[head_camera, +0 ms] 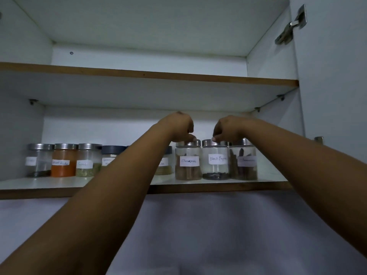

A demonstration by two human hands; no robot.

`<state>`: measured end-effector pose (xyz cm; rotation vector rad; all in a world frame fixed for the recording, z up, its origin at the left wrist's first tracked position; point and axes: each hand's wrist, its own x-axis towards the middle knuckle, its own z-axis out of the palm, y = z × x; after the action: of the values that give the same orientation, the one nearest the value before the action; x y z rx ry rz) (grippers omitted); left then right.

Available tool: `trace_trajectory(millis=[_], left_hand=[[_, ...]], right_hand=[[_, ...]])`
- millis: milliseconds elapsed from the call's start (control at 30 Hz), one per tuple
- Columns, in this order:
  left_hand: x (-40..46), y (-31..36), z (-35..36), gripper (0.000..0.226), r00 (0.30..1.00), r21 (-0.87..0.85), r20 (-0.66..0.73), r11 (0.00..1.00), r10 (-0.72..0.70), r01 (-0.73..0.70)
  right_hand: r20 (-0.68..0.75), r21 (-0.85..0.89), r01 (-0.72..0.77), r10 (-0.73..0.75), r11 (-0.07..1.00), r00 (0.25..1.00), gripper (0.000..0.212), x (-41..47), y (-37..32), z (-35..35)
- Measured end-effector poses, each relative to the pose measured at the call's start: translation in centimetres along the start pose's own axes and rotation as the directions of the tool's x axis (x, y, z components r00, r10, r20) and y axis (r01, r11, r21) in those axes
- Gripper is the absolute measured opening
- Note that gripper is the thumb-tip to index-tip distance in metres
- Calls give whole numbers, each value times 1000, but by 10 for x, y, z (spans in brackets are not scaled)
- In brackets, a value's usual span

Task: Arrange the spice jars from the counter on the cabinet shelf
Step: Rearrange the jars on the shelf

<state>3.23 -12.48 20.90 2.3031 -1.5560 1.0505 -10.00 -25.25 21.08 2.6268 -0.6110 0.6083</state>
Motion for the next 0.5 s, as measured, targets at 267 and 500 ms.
trace_trajectory(millis=[267,500], left_hand=[[11,12,13,44,993,47,82,996,-82,78],[46,-5,40,43,981,100,151,989,-121,107]], right_hand=[[-49,-194,88,-99,977,994,30,19,-1,22],[32,-248,49,-42,968,999,27,59,-24,47]])
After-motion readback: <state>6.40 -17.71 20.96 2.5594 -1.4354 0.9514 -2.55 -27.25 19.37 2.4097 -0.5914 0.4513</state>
